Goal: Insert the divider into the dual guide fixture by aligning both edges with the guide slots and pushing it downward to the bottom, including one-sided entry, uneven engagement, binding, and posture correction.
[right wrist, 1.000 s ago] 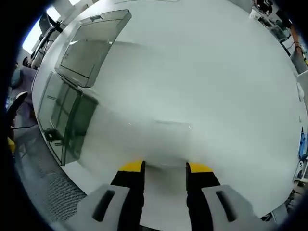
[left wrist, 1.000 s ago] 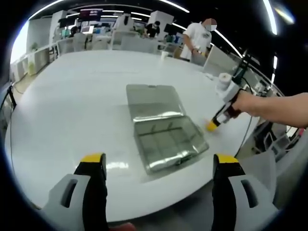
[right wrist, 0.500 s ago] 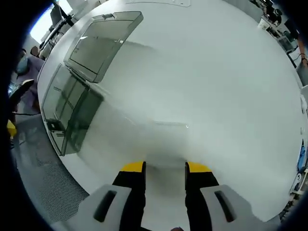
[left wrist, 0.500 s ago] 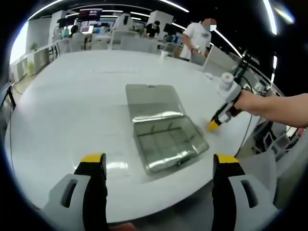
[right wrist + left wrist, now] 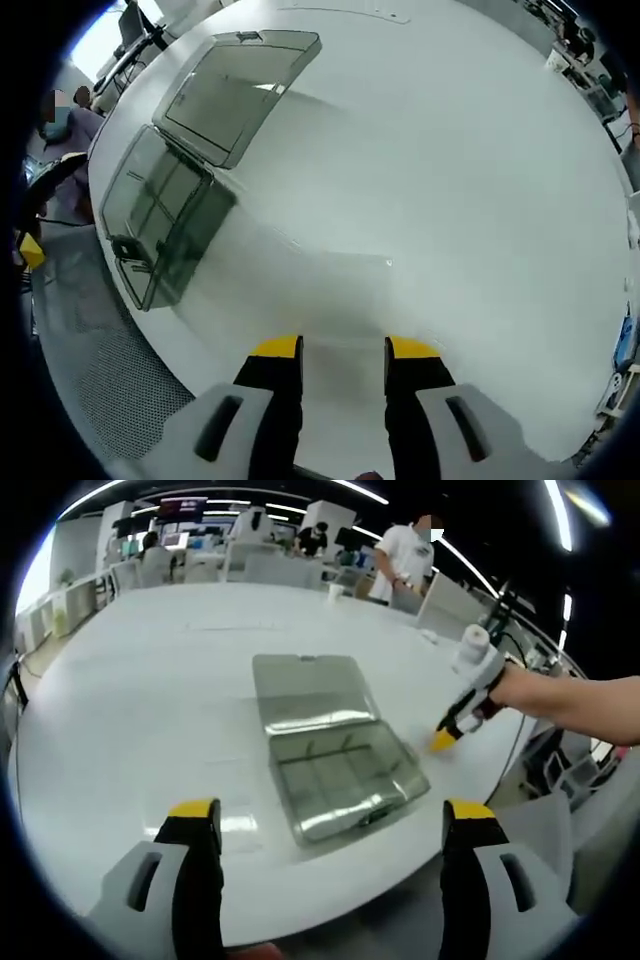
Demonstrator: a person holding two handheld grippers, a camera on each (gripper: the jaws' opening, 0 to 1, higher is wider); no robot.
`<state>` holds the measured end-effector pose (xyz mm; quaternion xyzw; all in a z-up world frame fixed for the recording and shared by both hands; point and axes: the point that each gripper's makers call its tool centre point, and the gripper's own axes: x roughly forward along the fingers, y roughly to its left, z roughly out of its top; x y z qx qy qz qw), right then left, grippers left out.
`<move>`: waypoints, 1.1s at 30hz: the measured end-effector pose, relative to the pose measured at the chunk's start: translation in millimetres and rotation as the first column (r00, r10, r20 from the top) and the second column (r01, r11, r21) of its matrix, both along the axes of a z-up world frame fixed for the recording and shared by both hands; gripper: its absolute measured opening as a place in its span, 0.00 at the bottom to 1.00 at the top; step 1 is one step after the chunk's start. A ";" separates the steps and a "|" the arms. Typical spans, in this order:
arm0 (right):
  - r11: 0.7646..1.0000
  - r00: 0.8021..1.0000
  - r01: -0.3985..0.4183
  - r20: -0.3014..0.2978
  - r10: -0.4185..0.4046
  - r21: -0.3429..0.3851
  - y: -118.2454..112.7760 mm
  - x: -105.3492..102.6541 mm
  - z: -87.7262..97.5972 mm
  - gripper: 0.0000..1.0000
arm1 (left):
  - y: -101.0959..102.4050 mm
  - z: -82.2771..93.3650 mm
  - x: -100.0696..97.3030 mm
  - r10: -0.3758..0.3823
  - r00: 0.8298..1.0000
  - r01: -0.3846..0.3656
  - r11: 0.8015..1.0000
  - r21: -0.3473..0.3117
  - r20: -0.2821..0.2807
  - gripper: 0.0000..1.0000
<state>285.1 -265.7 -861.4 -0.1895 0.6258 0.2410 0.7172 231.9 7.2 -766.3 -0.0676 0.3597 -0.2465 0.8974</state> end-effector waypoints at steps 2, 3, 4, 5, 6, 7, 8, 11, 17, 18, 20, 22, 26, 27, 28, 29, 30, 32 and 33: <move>1.000 1.000 -0.002 0.002 0.002 0.009 1.9 -0.8 2.2 0.27 | -1.9 -0.1 0.3 -0.003 1.000 0.003 1.000 -0.005 -0.002 0.88; 1.000 1.000 -0.004 0.003 0.004 0.012 3.3 -2.3 3.8 0.27 | -2.7 0.0 0.4 -0.005 1.000 0.005 1.000 -0.007 -0.002 0.87; 1.000 1.000 -0.014 0.007 0.014 0.011 4.4 -3.8 5.1 0.27 | -5.3 -0.5 0.0 -0.012 1.000 0.012 1.000 -0.014 -0.005 0.87; 1.000 1.000 -0.020 0.010 0.020 0.009 5.0 -4.3 5.5 0.27 | -8.1 -1.3 -1.0 -0.021 1.000 0.021 1.000 -0.023 -0.012 0.85; 0.999 0.999 -0.036 0.009 0.036 0.006 6.1 -4.3 4.2 0.27 | -10.9 -2.5 -1.9 -0.028 0.999 0.027 0.999 -0.033 -0.021 0.84; 0.999 0.999 -0.042 0.011 0.042 0.005 7.0 -4.5 4.3 0.27 | -11.8 -2.7 -1.9 -0.029 0.999 0.028 0.999 -0.036 -0.022 0.84; 0.999 0.999 -0.046 0.012 0.046 0.007 8.6 -4.9 5.2 0.27 | -14.3 -2.9 -1.8 -0.034 0.999 0.033 0.999 -0.043 -0.023 0.83; 0.998 0.998 -0.060 0.015 0.060 0.015 14.7 -7.9 10.5 0.27 | -20.6 -2.6 -1.9 -0.045 0.999 0.043 0.997 -0.059 -0.025 0.82; 0.993 0.994 -0.110 0.030 0.109 0.034 30.1 -15.1 28.6 0.27 | -36.2 2.1 -4.6 -0.082 0.996 0.079 0.992 -0.096 -0.026 0.80; 0.992 0.993 -0.118 0.033 0.117 0.034 31.7 -15.6 30.5 0.27 | -37.7 3.0 -4.8 -0.085 0.996 0.082 0.992 -0.099 -0.024 0.80; 0.991 0.991 -0.132 0.042 0.130 0.034 34.9 -16.0 34.4 0.27 | -40.4 3.1 -5.9 -0.092 0.995 0.088 0.990 -0.112 -0.029 0.78; 0.988 0.988 -0.151 0.044 0.149 0.033 37.5 -15.9 36.6 0.27 | -42.5 2.6 -7.4 -0.100 0.994 0.095 0.988 -0.119 -0.034 0.76; 0.984 0.984 -0.171 0.050 0.169 0.044 43.5 -16.0 41.4 0.27 | -45.9 1.1 -8.9 -0.107 0.993 0.100 0.986 -0.135 -0.042 0.73; 0.984 0.984 -0.174 0.052 0.172 0.048 45.7 -16.6 43.1 0.27 | -46.6 0.9 -9.3 -0.108 0.993 0.101 0.985 -0.142 -0.045 0.72; 0.982 0.983 -0.180 0.054 0.177 0.055 48.9 -17.7 45.3 0.27 | -47.3 0.8 -9.7 -0.108 0.993 0.100 0.984 -0.148 -0.047 0.71; 0.981 0.981 -0.186 0.056 0.183 0.056 50.8 -18.2 46.7 0.27 | -48.4 0.6 -10.0 -0.109 0.993 0.100 0.983 -0.154 -0.050 0.70; 0.979 0.979 -0.197 0.060 0.194 0.057 53.4 -19.1 48.7 0.27 | -49.1 0.7 -10.1 -0.110 0.993 0.101 0.982 -0.157 -0.049 0.70; 0.976 0.977 -0.206 0.064 0.202 0.066 58.9 -21.4 52.8 0.27 | -50.9 0.9 -10.7 -0.112 0.992 0.103 0.982 -0.161 -0.051 0.69; 0.975 0.976 -0.211 0.065 0.207 0.068 61.1 -22.8 54.4 0.27 | -52.5 1.7 -10.7 -0.112 0.992 0.102 0.980 -0.171 -0.050 0.69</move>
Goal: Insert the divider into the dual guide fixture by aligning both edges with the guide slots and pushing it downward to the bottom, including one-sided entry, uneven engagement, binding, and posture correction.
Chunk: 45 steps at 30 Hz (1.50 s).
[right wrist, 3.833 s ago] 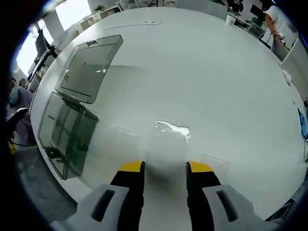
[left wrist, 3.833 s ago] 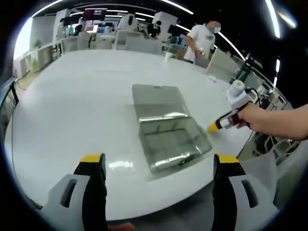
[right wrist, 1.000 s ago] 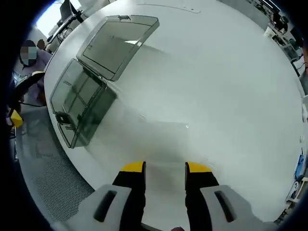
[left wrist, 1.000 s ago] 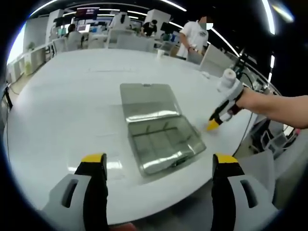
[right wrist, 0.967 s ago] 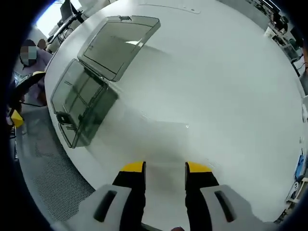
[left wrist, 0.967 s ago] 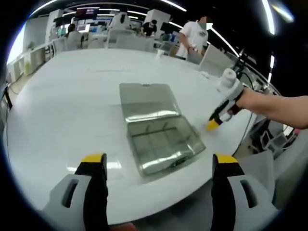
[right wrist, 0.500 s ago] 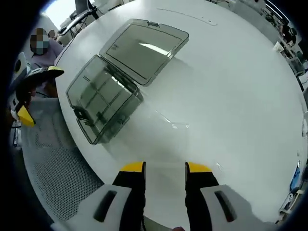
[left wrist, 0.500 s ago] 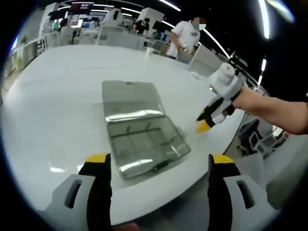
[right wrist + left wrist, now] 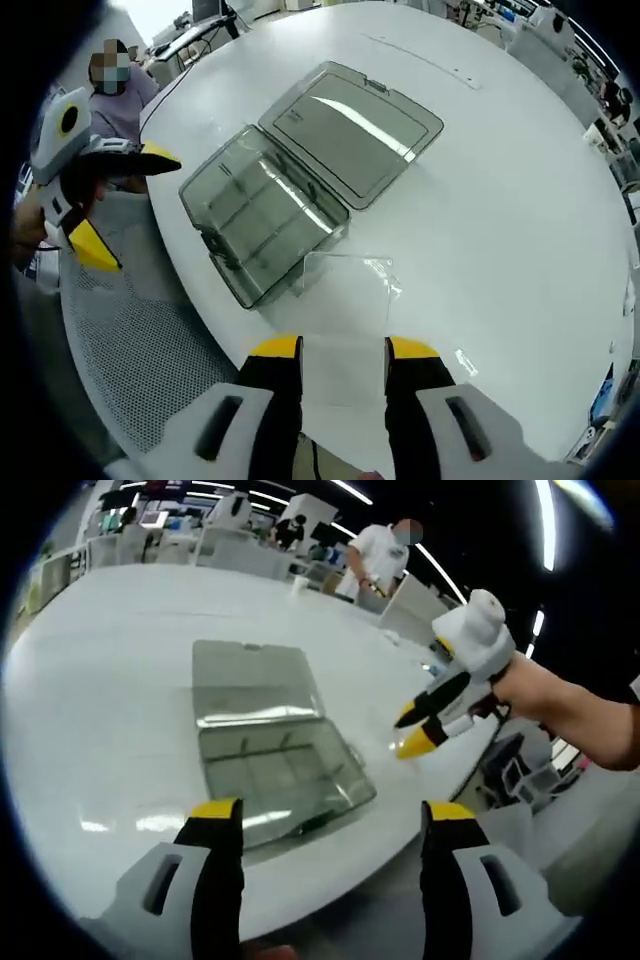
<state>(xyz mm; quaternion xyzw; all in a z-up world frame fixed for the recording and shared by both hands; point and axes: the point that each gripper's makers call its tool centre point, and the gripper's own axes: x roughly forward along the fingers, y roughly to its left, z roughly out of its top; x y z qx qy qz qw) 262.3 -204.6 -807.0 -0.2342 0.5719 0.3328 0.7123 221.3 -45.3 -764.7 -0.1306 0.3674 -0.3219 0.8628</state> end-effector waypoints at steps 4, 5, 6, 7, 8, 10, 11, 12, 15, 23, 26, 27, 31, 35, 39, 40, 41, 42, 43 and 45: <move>1.000 1.000 -0.013 0.001 0.013 0.020 10.9 -7.2 7.0 0.27 | -4.2 1.5 0.2 0.003 1.000 -0.003 1.000 -0.025 -0.007 0.67; 1.000 1.000 -0.013 0.002 0.013 0.025 12.9 -8.2 8.2 0.27 | -4.9 1.5 0.7 0.004 1.000 -0.004 1.000 -0.028 -0.007 0.67; 0.999 1.000 -0.018 0.002 0.017 0.027 15.2 -10.2 9.4 0.27 | -5.6 1.4 0.8 0.004 1.000 -0.004 1.000 -0.031 -0.009 0.66; 0.999 1.000 -0.020 0.004 0.020 0.028 16.7 -11.5 10.5 0.27 | -6.8 1.4 1.0 0.005 1.000 -0.005 0.999 -0.037 -0.012 0.66; 0.999 1.000 -0.028 0.007 0.028 0.032 19.1 -13.0 11.9 0.27 | -7.9 1.8 1.5 0.007 1.000 -0.007 0.999 -0.044 -0.013 0.65; 0.999 1.000 -0.031 0.006 0.031 0.039 22.2 -15.2 13.6 0.27 | -9.8 2.7 2.0 0.010 1.000 -0.011 0.998 -0.056 -0.015 0.64; 0.998 0.999 -0.035 0.009 0.034 0.043 24.9 -16.8 15.6 0.27 | -11.1 2.8 2.3 0.011 1.000 -0.012 0.998 -0.063 -0.017 0.63; 0.998 0.999 -0.039 0.011 0.039 0.045 26.7 -17.8 16.7 0.27 | -12.0 3.0 2.2 0.012 1.000 -0.013 0.998 -0.066 -0.018 0.62; 0.997 0.999 -0.051 0.012 0.050 0.058 33.8 -21.6 20.8 0.27 | -15.9 2.3 1.5 0.011 1.000 -0.013 0.997 -0.076 -0.021 0.60; 0.994 0.997 -0.072 0.021 0.071 0.082 45.5 -26.5 27.3 0.27 | -23.4 5.6 1.6 0.029 0.999 -0.033 0.990 -0.134 -0.031 0.55; 0.993 0.997 -0.077 0.023 0.075 0.089 48.1 -28.0 29.1 0.27 | -25.9 6.4 2.2 0.039 0.999 -0.045 0.986 -0.160 -0.038 0.52; 0.993 0.997 -0.078 0.023 0.076 0.092 48.9 -28.5 29.6 0.27 | -26.7 7.3 2.5 0.044 0.998 -0.051 0.984 -0.170 -0.040 0.52; 0.991 0.997 -0.077 0.021 0.075 0.109 51.7 -30.1 31.8 0.27 | -30.3 8.2 2.6 0.037 0.999 -0.040 0.984 -0.171 -0.017 0.48; 0.989 0.996 -0.083 0.021 0.081 0.120 55.6 -32.3 33.6 0.27 | -33.9 10.1 2.5 0.041 0.999 -0.044 0.980 -0.193 -0.019 0.46; 0.987 0.996 -0.087 0.021 0.085 0.135 60.1 -34.0 35.5 0.27 | -37.0 10.4 2.8 0.043 0.999 -0.044 0.978 -0.202 -0.011 0.42; 0.986 0.996 -0.086 0.020 0.084 0.143 61.8 -34.3 36.1 0.27 | -37.6 10.2 2.7 0.042 0.999 -0.043 0.978 -0.202 -0.010 0.41; 0.986 0.996 -0.088 0.020 0.086 0.145 62.3 -34.5 36.3 0.27 | -38.1 10.0 2.6 0.041 0.999 -0.042 0.978 -0.202 -0.010 0.40; 0.985 0.996 -0.090 0.022 0.087 0.149 63.2 -34.4 36.7 0.27 | -39.0 10.5 2.8 0.043 0.999 -0.043 0.978 -0.206 -0.008 0.39; 0.985 0.996 -0.090 0.022 0.087 0.151 63.6 -34.5 36.8 0.27 | -39.8 11.3 2.9 0.044 0.999 -0.045 0.976 -0.211 -0.008 0.38; 0.983 0.996 -0.085 0.016 0.084 0.162 65.5 -35.8 37.5 0.27 | -40.9 13.3 3.9 0.053 0.999 -0.053 0.972 -0.228 -0.008 0.36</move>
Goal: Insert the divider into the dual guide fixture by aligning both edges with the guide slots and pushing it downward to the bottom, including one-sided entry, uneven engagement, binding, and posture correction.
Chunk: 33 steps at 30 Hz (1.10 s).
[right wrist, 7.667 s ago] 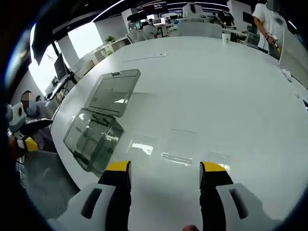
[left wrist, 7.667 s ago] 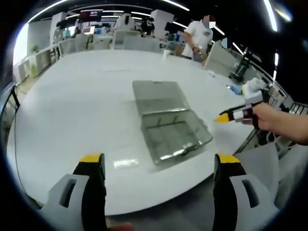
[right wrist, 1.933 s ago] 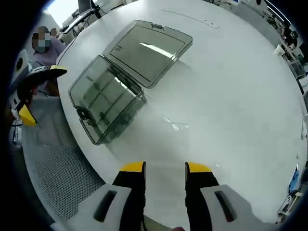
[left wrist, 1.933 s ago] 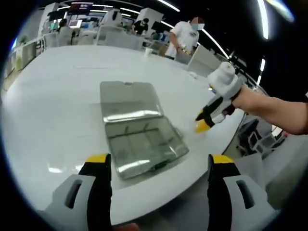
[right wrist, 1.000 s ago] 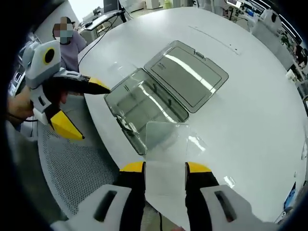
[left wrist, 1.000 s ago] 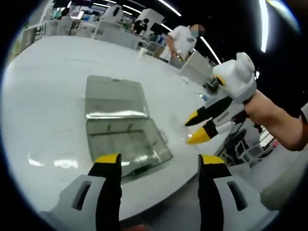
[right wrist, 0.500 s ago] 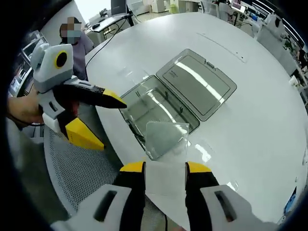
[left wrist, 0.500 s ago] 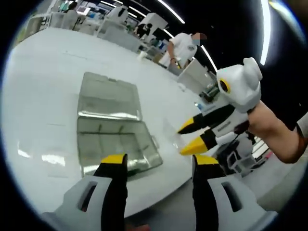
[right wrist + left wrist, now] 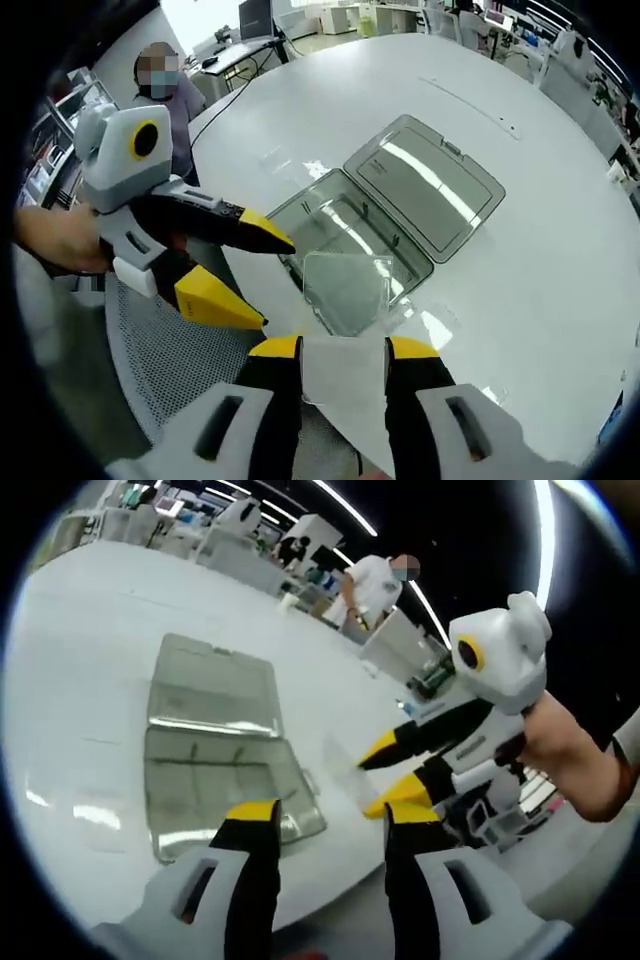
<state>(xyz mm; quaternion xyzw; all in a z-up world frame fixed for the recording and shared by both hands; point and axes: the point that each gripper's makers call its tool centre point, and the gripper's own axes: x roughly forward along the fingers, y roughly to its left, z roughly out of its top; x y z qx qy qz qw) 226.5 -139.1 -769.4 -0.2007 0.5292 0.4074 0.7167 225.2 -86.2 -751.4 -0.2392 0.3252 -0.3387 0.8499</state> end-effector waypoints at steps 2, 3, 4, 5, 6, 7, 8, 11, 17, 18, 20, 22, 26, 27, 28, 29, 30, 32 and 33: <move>1.000 1.000 -0.002 0.002 0.002 0.001 0.3 0.1 0.7 0.27 | -0.7 0.7 0.2 0.009 1.000 -0.009 1.000 -0.017 -0.010 0.35; 1.000 1.000 -0.001 0.000 0.001 0.007 1.0 -0.2 1.2 0.27 | -0.8 0.7 0.7 0.013 1.000 -0.013 1.000 -0.025 -0.011 0.34; 1.000 1.000 0.000 -0.002 0.000 0.011 1.6 -0.4 1.5 0.27 | -0.9 1.0 1.1 0.018 1.000 -0.018 0.999 -0.033 -0.014 0.32; 1.000 1.000 0.001 -0.003 -0.001 0.013 2.0 -0.6 1.8 0.27 | -1.0 1.1 1.4 0.022 1.000 -0.022 0.999 -0.040 -0.017 0.31; 1.000 1.000 -0.002 -0.001 0.002 0.014 2.4 -0.6 2.1 0.27 | -1.3 1.0 1.8 0.028 0.999 -0.030 0.998 -0.052 -0.025 0.31; 1.000 1.000 -0.002 -0.001 0.002 0.016 2.8 -0.6 2.3 0.27 | -1.3 1.2 2.2 0.032 0.999 -0.033 0.998 -0.057 -0.025 0.30; 1.000 1.000 -0.002 -0.005 0.002 0.021 3.7 -1.4 2.6 0.27 | -1.6 1.5 2.7 0.038 0.999 -0.040 0.997 -0.068 -0.031 0.29; 1.000 1.000 -0.001 -0.009 0.001 0.028 5.8 -3.0 3.5 0.27 | -3.0 1.7 3.0 0.044 0.998 -0.047 0.995 -0.085 -0.039 0.28; 0.999 1.000 -0.002 -0.009 0.003 0.036 8.8 -4.6 4.8 0.27 | -5.8 2.9 3.0 0.055 0.997 -0.062 0.991 -0.119 -0.058 0.23; 0.999 1.000 -0.003 -0.009 0.003 0.036 9.3 -5.1 5.0 0.27 | -6.1 2.8 3.1 0.059 0.996 -0.067 0.990 -0.127 -0.065 0.22; 0.999 1.000 -0.003 -0.010 0.003 0.041 10.3 -5.4 5.4 0.27 | -6.5 2.3 2.9 0.058 0.996 -0.067 0.989 -0.130 -0.068 0.22; 0.999 1.000 -0.003 -0.010 0.003 0.043 11.4 -5.4 6.0 0.27 | -6.8 1.5 3.1 0.061 0.995 -0.070 0.988 -0.134 -0.073 0.20; 0.999 1.000 -0.002 -0.009 0.002 0.052 13.8 -5.7 7.5 0.27 | -6.8 1.2 4.3 0.079 0.992 -0.093 0.983 -0.158 -0.097 0.18; 0.999 1.000 -0.001 -0.009 0.001 0.054 14.2 -5.8 7.9 0.27 | -6.6 1.1 4.9 0.084 0.991 -0.100 0.981 -0.166 -0.103 0.17; 0.998 1.000 0.000 -0.009 0.001 0.056 14.7 -5.9 8.2 0.27 | -6.5 1.3 5.3 0.086 0.991 -0.103 0.980 -0.170 -0.105 0.16; 0.998 1.000 0.001 -0.010 -0.001 0.058 15.0 -6.1 8.5 0.27 | -6.4 1.6 5.8 0.090 0.991 -0.107 0.979 -0.171 -0.104 0.16; 0.998 1.000 0.001 -0.010 -0.001 0.059 15.3 -6.2 8.7 0.27 | -6.4 1.8 6.0 0.091 0.990 -0.108 0.979 -0.173 -0.104 0.15; 0.998 1.000 0.005 -0.014 -0.004 0.066 16.2 -6.7 9.3 0.27 | -7.0 1.6 6.2 0.094 0.989 -0.114 0.977 -0.180 -0.115 0.15; 0.998 1.000 0.005 -0.013 -0.005 0.069 16.7 -6.3 10.0 0.27 | -7.3 1.4 6.3 0.095 0.988 -0.116 0.976 -0.183 -0.119 0.15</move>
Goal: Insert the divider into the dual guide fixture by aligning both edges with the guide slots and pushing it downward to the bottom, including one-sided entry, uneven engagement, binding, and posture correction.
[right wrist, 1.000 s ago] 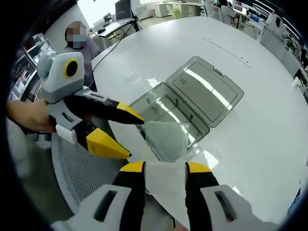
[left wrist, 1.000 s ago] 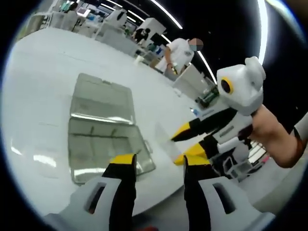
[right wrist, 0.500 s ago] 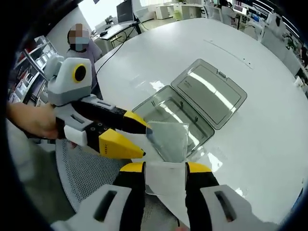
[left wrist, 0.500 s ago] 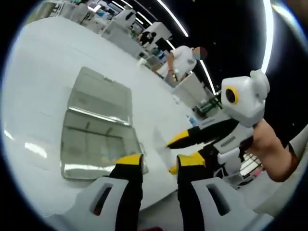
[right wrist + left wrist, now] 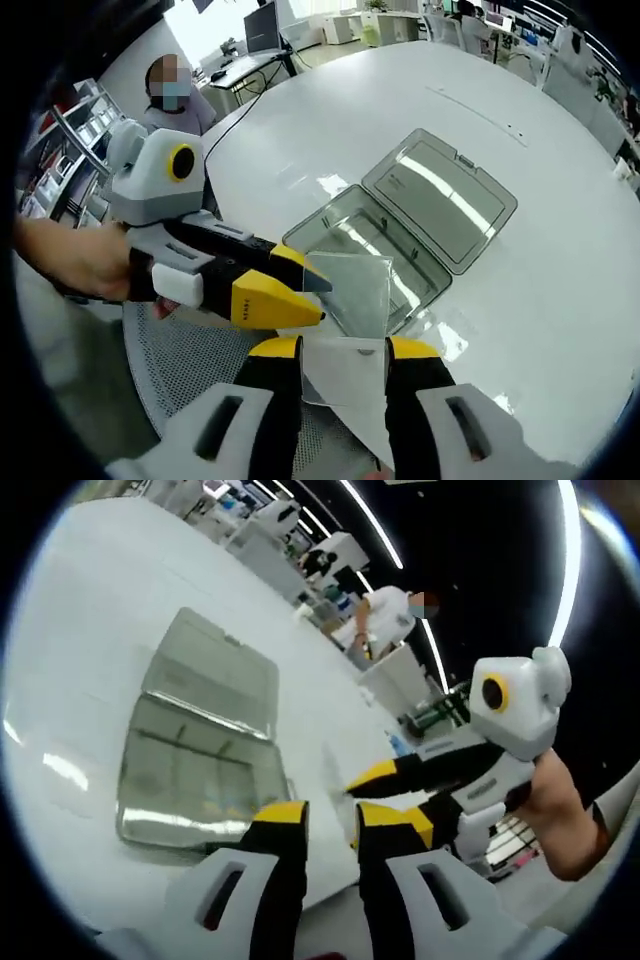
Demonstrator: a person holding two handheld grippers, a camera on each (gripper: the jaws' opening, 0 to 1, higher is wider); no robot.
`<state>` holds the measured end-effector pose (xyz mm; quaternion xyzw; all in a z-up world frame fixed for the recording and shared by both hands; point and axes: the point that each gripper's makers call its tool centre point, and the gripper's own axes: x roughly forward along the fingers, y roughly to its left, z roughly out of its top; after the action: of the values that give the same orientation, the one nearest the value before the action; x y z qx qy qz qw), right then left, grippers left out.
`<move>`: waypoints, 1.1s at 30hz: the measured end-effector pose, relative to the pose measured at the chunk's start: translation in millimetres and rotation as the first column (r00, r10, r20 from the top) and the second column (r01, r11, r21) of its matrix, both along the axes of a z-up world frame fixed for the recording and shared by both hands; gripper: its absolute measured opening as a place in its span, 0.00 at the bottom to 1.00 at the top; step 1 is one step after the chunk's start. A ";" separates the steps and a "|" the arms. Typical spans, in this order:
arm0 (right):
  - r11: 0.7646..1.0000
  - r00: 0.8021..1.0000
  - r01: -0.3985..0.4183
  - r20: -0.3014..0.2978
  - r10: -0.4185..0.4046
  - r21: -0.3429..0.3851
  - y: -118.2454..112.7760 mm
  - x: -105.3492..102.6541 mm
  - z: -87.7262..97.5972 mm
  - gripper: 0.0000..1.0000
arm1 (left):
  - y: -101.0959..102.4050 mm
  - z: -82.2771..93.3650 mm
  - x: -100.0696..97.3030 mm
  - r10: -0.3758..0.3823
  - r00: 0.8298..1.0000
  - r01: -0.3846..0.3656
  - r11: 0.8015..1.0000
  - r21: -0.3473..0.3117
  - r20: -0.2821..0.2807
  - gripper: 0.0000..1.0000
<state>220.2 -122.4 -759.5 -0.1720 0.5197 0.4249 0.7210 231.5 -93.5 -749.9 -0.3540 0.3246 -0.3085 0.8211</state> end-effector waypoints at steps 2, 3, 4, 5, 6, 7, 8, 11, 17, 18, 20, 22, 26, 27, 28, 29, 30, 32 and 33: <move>1.000 1.000 0.001 0.001 -0.001 0.002 0.4 0.2 0.7 0.27 | -0.3 -0.3 0.1 0.001 1.000 -0.001 1.000 -0.002 -0.001 0.13; 1.000 1.000 0.002 -0.001 -0.002 0.004 0.8 0.0 1.0 0.27 | -0.4 -0.7 0.1 0.002 1.000 -0.002 1.000 -0.003 -0.005 0.12; 1.000 1.000 0.003 -0.002 -0.003 0.007 1.2 -0.2 1.2 0.27 | -0.5 -0.2 0.8 0.009 1.000 -0.009 1.000 -0.010 -0.005 0.11; 1.000 1.000 0.004 -0.003 -0.004 0.009 1.4 -0.2 1.4 0.27 | -0.8 -0.1 1.0 0.012 1.000 -0.012 1.000 -0.018 -0.011 0.10; 1.000 1.000 0.004 -0.002 -0.004 0.010 1.5 -0.2 1.6 0.27 | -0.9 -0.1 1.0 0.014 1.000 -0.014 1.000 -0.019 -0.013 0.10; 1.000 1.000 0.007 -0.003 -0.007 0.015 2.2 -0.2 2.3 0.27 | -1.2 -0.2 0.8 0.015 1.000 -0.015 1.000 -0.020 -0.015 0.10; 1.000 1.000 0.007 -0.004 -0.007 0.017 2.5 -0.3 2.5 0.27 | -1.6 -0.8 0.5 0.014 1.000 -0.014 1.000 -0.020 -0.016 0.09; 1.000 1.000 0.008 -0.005 -0.007 0.021 2.4 -0.1 2.7 0.27 | -2.5 0.1 0.7 0.017 1.000 -0.018 0.999 -0.032 -0.021 0.08; 1.000 1.000 0.010 -0.004 -0.010 0.021 1.3 0.0 3.0 0.27 | -2.7 1.5 2.3 0.027 0.999 -0.028 0.998 -0.052 -0.025 0.05; 1.000 1.000 0.010 -0.004 -0.010 0.020 1.1 -0.1 3.0 0.27 | -3.0 1.7 2.3 0.026 0.999 -0.028 0.998 -0.053 -0.026 0.05; 1.000 1.000 0.012 -0.005 -0.012 0.020 1.0 -0.4 3.2 0.27 | -4.0 3.0 2.3 0.029 0.999 -0.031 0.998 -0.063 -0.030 0.03; 1.000 1.000 0.012 -0.003 -0.012 0.020 0.9 -0.3 3.5 0.27 | -4.5 3.7 2.6 0.031 0.999 -0.034 0.997 -0.069 -0.034 0.02; 1.000 1.000 0.013 -0.001 -0.013 0.019 0.1 -0.3 3.6 0.27 | -6.0 4.9 2.3 0.031 0.999 -0.034 0.996 -0.082 -0.041 0.00; 1.000 1.000 0.014 0.000 -0.014 0.019 0.1 -0.3 3.8 0.27 | -6.4 5.7 2.3 0.032 0.999 -0.036 0.995 -0.089 -0.044 0.00; 1.000 1.000 0.014 0.000 -0.014 0.019 0.1 -0.5 4.0 0.27 | -6.6 6.0 2.2 0.032 0.998 -0.036 0.995 -0.092 -0.045 0.00; 1.000 1.000 0.014 0.000 -0.014 0.018 0.0 -0.6 4.1 0.27 | -7.0 6.6 2.1 0.032 0.998 -0.037 0.995 -0.097 -0.047 0.00; 1.000 1.000 0.015 0.003 -0.015 0.018 0.0 -0.3 4.3 0.27 | -7.4 7.8 2.3 0.032 0.999 -0.036 0.994 -0.103 -0.043 0.00; 1.000 1.000 0.016 0.003 -0.016 0.018 -0.3 0.0 4.2 0.27 | -7.9 8.6 2.1 0.031 0.999 -0.035 0.994 -0.108 -0.045 0.00; 1.000 1.000 0.018 0.004 -0.018 0.018 -0.3 0.4 4.2 0.27 | -8.1 9.3 2.3 0.032 0.998 -0.037 0.993 -0.113 -0.046 0.00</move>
<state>220.6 -122.7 -755.3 -0.1618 0.5157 0.4229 0.7274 233.8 -101.6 -740.7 -0.4126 0.3185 -0.3045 0.7972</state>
